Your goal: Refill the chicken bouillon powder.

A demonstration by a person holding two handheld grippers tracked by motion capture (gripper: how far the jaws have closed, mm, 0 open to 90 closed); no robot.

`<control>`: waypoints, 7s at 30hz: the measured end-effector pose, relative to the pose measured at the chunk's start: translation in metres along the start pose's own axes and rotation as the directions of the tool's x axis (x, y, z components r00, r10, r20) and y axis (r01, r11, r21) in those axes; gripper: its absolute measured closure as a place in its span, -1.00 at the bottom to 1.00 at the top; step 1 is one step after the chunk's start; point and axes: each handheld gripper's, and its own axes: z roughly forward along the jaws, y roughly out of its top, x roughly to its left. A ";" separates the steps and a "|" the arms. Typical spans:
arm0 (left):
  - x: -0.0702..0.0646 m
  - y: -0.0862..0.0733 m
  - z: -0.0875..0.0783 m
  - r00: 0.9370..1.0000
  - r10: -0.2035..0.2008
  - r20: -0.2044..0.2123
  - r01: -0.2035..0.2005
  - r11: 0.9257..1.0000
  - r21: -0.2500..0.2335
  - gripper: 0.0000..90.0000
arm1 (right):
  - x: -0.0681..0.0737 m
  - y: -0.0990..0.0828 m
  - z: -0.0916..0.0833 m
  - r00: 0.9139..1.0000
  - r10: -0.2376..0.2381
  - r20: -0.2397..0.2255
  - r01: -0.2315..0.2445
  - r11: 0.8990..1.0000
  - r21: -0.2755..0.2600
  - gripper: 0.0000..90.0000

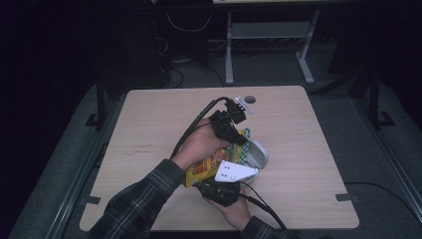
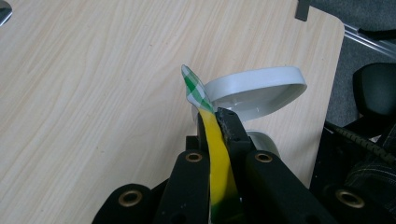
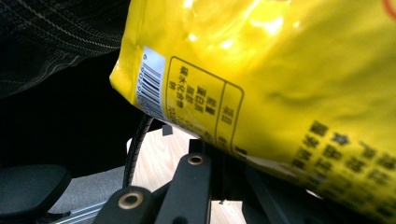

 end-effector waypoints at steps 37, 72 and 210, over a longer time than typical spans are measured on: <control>-0.002 0.003 -0.003 1.000 0.004 -0.005 -0.004 1.000 -0.014 0.99 | -0.001 0.004 -0.002 1.000 -0.003 0.002 0.003 1.000 -0.003 1.00; -0.003 0.001 -0.001 1.000 0.003 -0.004 -0.003 1.000 -0.006 0.99 | 0.000 0.004 -0.001 1.000 0.004 0.000 -0.004 1.000 -0.004 1.00; 0.055 -0.184 -0.052 0.992 -0.111 -0.063 0.061 0.849 -0.525 0.89 | -0.027 -0.001 -0.065 0.990 -0.029 0.141 0.006 0.987 0.163 1.00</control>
